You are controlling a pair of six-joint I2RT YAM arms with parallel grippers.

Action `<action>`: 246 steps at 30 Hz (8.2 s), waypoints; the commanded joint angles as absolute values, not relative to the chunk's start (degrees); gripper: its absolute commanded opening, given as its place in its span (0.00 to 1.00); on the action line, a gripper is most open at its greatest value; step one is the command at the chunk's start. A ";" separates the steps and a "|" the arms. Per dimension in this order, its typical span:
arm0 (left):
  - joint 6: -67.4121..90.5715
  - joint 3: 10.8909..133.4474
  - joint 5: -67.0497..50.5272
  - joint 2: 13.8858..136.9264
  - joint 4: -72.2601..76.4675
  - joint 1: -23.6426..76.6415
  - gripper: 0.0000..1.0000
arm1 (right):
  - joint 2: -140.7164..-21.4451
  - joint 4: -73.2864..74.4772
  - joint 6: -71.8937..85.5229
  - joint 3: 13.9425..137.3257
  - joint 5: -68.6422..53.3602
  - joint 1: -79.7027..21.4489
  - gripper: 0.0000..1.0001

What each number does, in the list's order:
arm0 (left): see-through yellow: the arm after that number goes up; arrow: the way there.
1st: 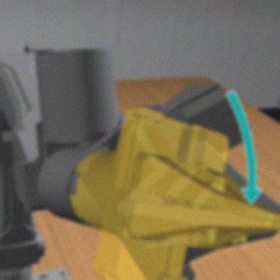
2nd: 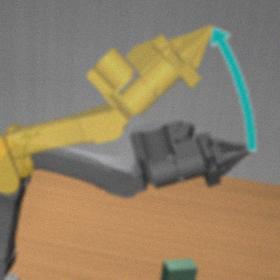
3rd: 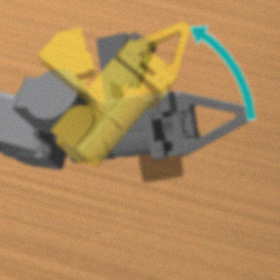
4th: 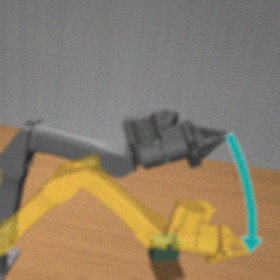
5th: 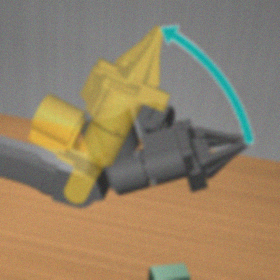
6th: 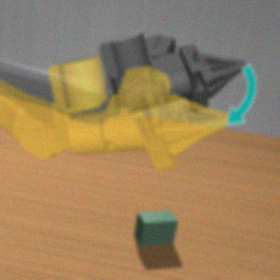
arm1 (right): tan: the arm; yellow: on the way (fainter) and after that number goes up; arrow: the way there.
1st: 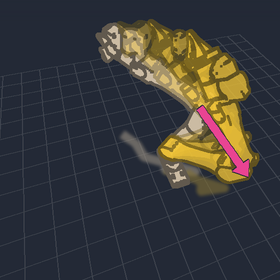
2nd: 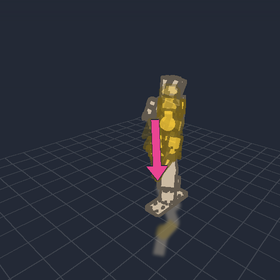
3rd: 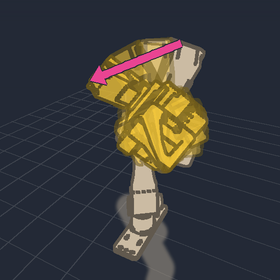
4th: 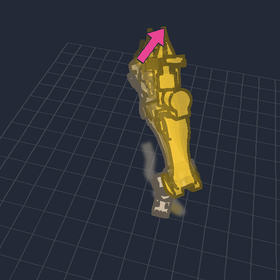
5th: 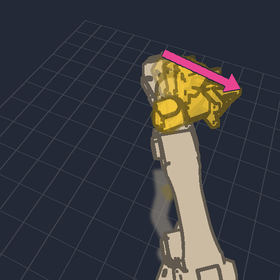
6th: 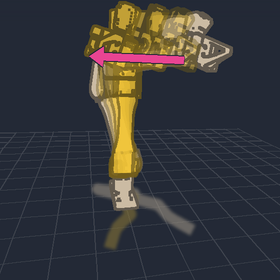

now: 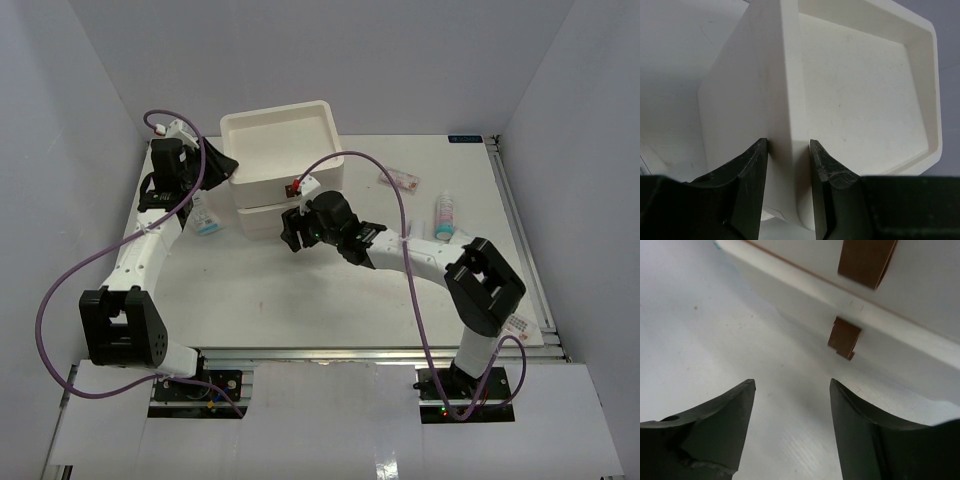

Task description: Organize the makeup

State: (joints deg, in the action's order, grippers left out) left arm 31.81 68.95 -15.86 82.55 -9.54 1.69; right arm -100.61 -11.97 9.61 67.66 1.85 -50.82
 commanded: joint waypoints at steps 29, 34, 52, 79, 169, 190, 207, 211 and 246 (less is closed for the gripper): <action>37.62 61.35 -27.95 78.57 -13.18 3.60 0.27 | -107.14 -13.36 9.84 75.33 23.04 -53.09 0.08; 37.27 62.29 -27.77 80.37 -13.10 3.60 0.27 | -101.77 -13.37 10.10 70.91 17.65 -53.33 0.08; 36.37 65.63 -26.96 82.73 -13.44 3.60 0.32 | -92.79 -14.33 4.76 61.23 4.99 -56.13 0.17; 27.20 45.28 -30.03 52.44 -7.89 5.44 0.57 | -98.01 36.92 -65.98 104.31 -36.40 -35.49 0.83; 31.14 52.32 29.99 87.26 4.87 38.92 0.70 | -110.78 26.62 -39.37 112.40 -35.61 -29.99 0.37; 27.34 53.39 29.79 87.84 5.24 38.73 0.00 | -109.25 25.52 -39.23 109.78 -35.66 -29.88 0.37; 36.89 33.63 22.35 67.37 2.25 44.68 0.00 | -109.34 25.40 -38.70 109.83 -34.63 -29.59 0.39; 37.27 33.98 23.26 65.58 0.32 44.65 0.35 | -108.49 25.32 -37.73 110.20 -34.46 -29.62 0.55; 12.78 48.15 14.76 42.70 -15.31 44.56 0.98 | -83.89 22.39 -5.49 68.10 -10.68 3.32 0.94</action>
State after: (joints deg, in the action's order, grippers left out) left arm 18.91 48.40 9.92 45.34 -11.62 44.38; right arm -80.55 22.58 -13.38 67.03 -19.12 0.72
